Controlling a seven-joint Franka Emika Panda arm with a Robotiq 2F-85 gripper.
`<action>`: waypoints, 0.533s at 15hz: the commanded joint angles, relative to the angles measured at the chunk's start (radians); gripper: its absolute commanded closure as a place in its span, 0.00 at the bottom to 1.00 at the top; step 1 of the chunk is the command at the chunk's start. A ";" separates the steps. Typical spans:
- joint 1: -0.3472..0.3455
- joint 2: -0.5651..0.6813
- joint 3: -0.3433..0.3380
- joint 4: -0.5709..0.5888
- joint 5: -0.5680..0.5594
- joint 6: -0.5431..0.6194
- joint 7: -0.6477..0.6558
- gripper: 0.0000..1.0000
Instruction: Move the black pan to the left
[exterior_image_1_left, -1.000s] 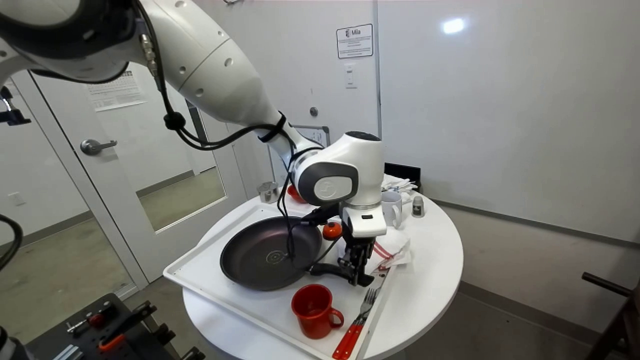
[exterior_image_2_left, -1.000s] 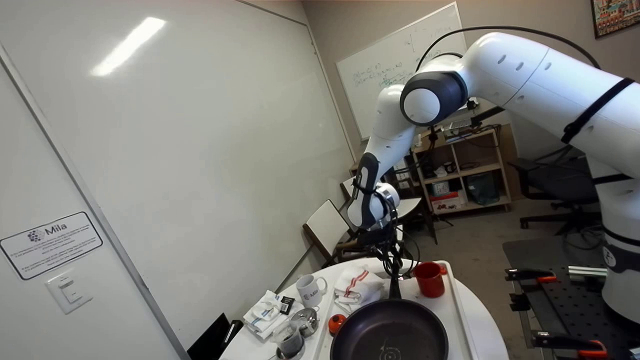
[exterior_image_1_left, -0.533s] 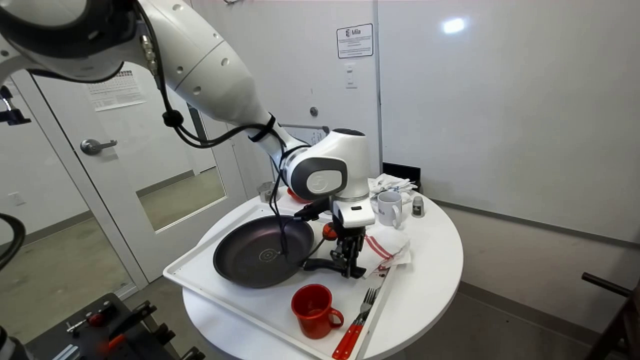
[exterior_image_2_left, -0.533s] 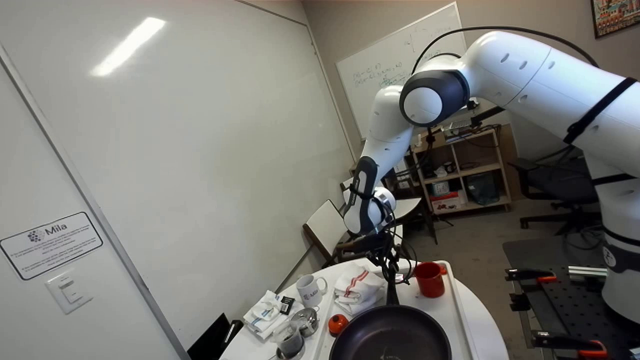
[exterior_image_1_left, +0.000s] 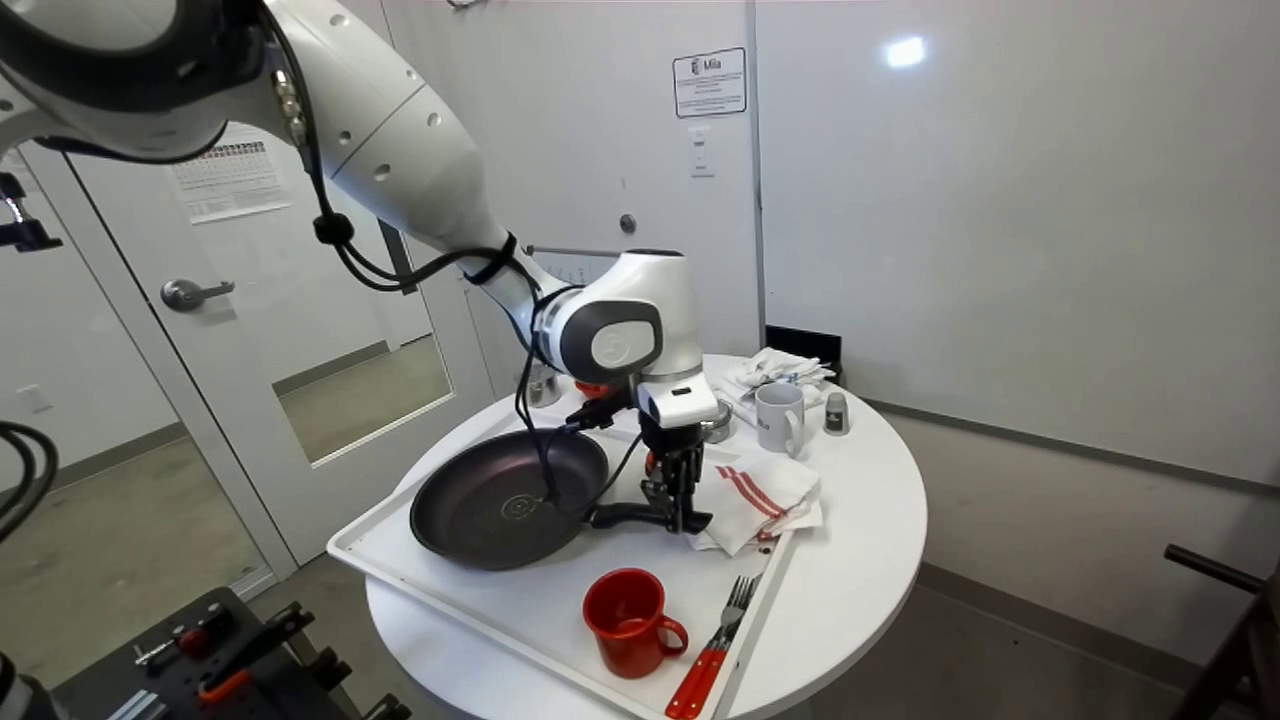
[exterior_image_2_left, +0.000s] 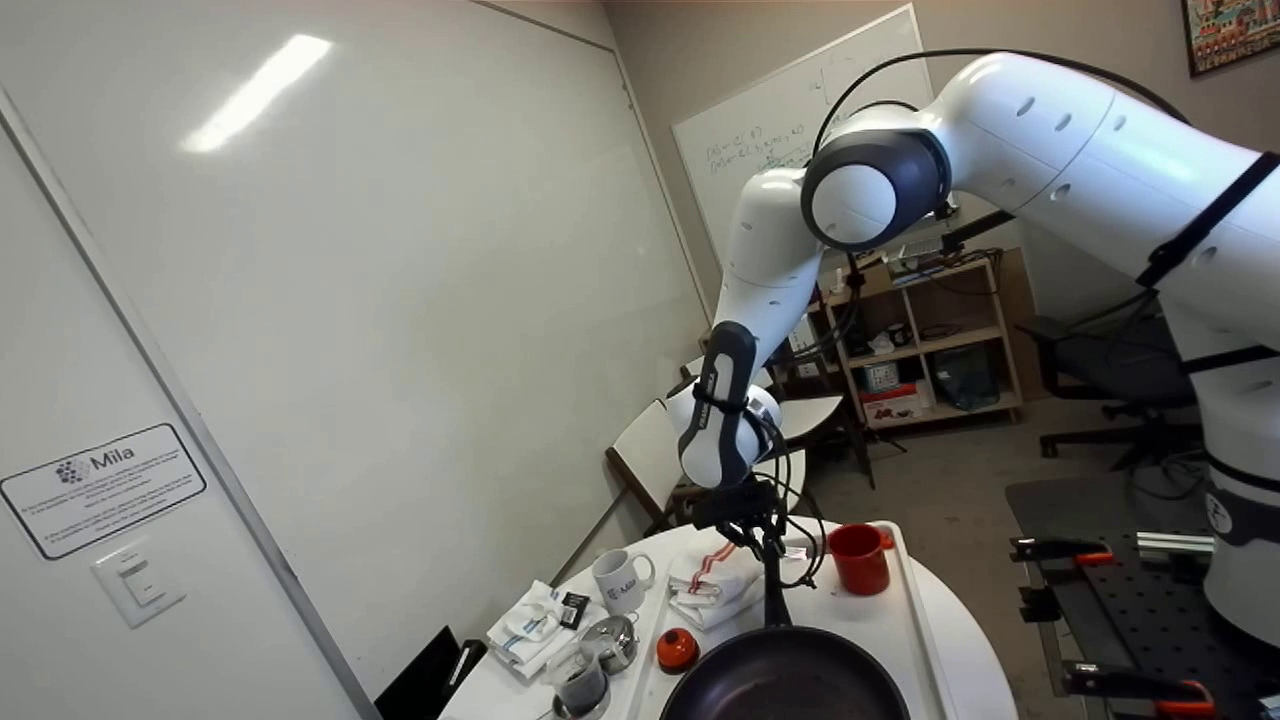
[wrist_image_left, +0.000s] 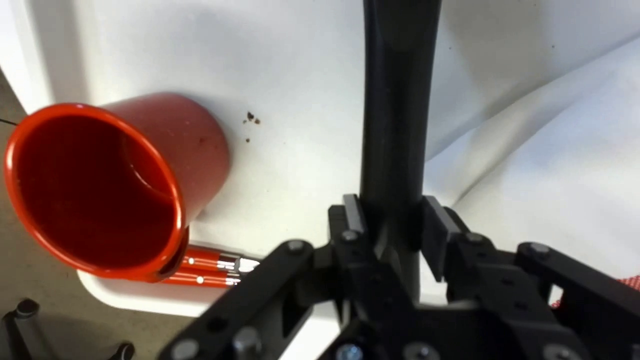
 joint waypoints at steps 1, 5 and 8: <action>0.082 -0.055 -0.049 -0.049 -0.112 0.019 0.075 0.92; 0.152 -0.081 -0.095 -0.047 -0.246 0.010 0.140 0.92; 0.181 -0.092 -0.107 -0.041 -0.330 0.007 0.182 0.92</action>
